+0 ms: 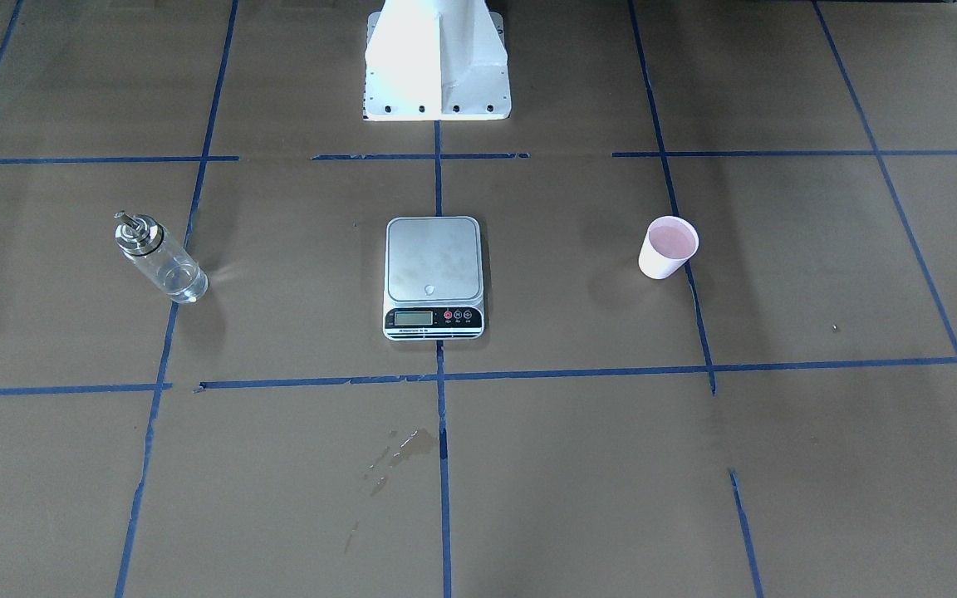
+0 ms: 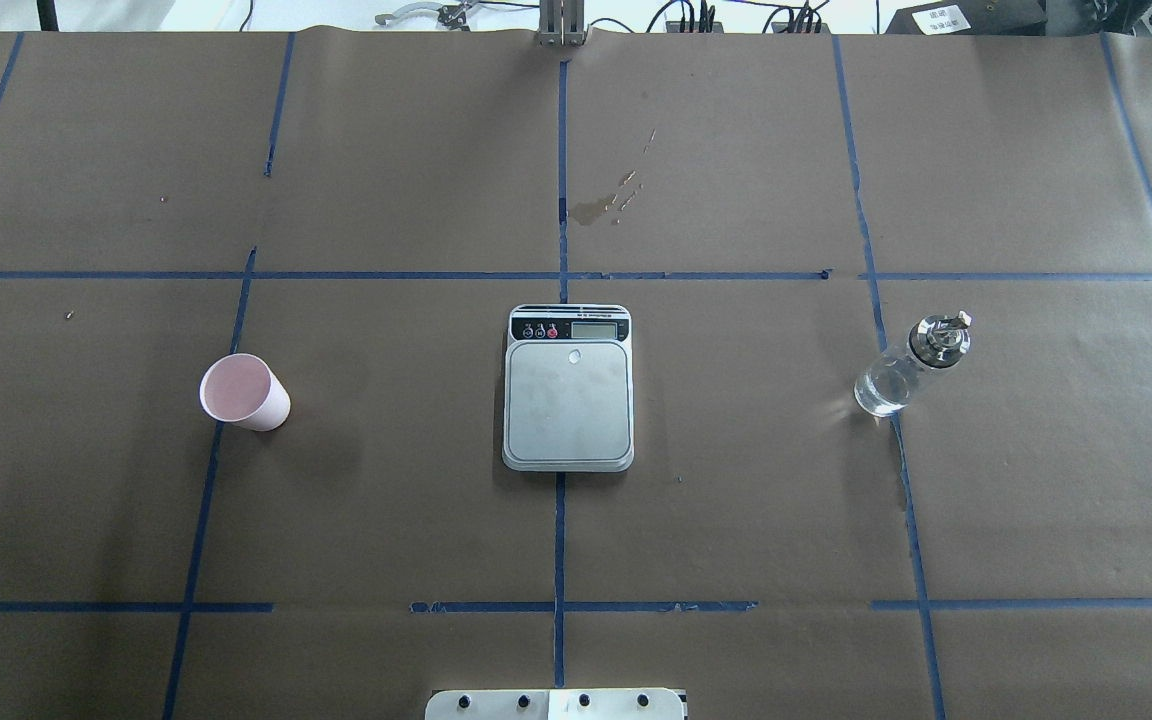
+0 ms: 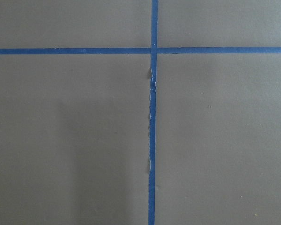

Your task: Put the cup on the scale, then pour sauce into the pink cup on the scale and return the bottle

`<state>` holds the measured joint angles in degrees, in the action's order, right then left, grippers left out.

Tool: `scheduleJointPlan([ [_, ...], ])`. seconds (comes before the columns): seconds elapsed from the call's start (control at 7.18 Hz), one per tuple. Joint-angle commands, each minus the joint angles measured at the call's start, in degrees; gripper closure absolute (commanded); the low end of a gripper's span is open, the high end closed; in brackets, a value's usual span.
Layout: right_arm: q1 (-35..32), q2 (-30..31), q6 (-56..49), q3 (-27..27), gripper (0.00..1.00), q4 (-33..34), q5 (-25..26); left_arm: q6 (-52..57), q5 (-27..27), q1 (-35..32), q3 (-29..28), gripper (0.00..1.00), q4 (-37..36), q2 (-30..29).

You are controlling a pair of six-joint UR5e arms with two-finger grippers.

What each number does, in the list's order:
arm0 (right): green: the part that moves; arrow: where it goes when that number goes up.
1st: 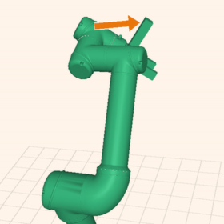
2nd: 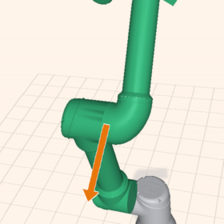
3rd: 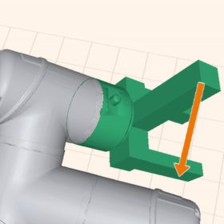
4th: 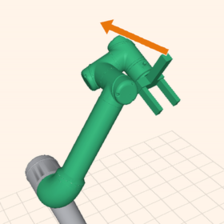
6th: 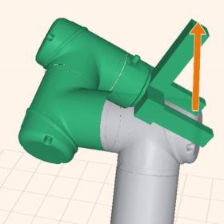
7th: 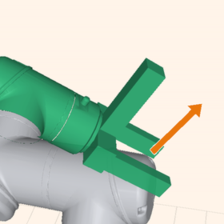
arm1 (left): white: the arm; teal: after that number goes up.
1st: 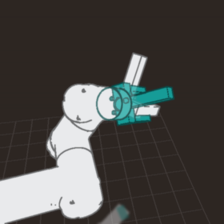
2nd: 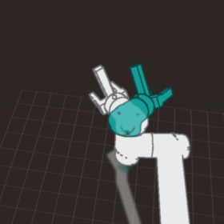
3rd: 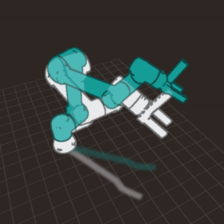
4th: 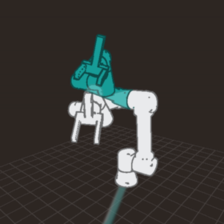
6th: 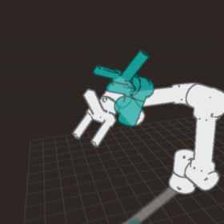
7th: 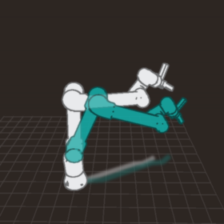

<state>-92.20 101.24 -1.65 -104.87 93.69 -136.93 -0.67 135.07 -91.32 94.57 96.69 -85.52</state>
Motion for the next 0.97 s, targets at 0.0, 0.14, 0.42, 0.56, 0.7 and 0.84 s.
scheduleJointPlan([
  [0.0,0.00,0.01,0.07,-0.59,0.00,0.00,-0.18,-0.21,0.02,0.00,0.34,0.00,0.08,0.00],
  [0.14,0.00,0.01,0.15,-0.60,0.00,0.00,-0.27,-0.04,-0.15,0.09,1.39,0.00,0.60,-0.44],
  [0.42,0.00,-0.08,0.42,-1.04,0.00,0.00,-0.36,-0.47,0.02,0.70,2.98,0.00,12.13,-1.14],
  [0.56,0.00,-0.17,0.50,-1.13,0.00,0.00,-0.62,0.04,0.37,1.14,3.77,0.00,17.25,-1.84],
  [0.7,0.00,-0.17,0.42,-1.21,0.00,0.00,-0.71,-0.47,5.16,4.80,3.25,0.00,24.00,-2.02],
  [0.84,0.00,-0.08,0.59,-1.39,0.00,0.00,-2.45,-0.48,7.29,7.88,2.29,0.00,25.38,-2.11],
])
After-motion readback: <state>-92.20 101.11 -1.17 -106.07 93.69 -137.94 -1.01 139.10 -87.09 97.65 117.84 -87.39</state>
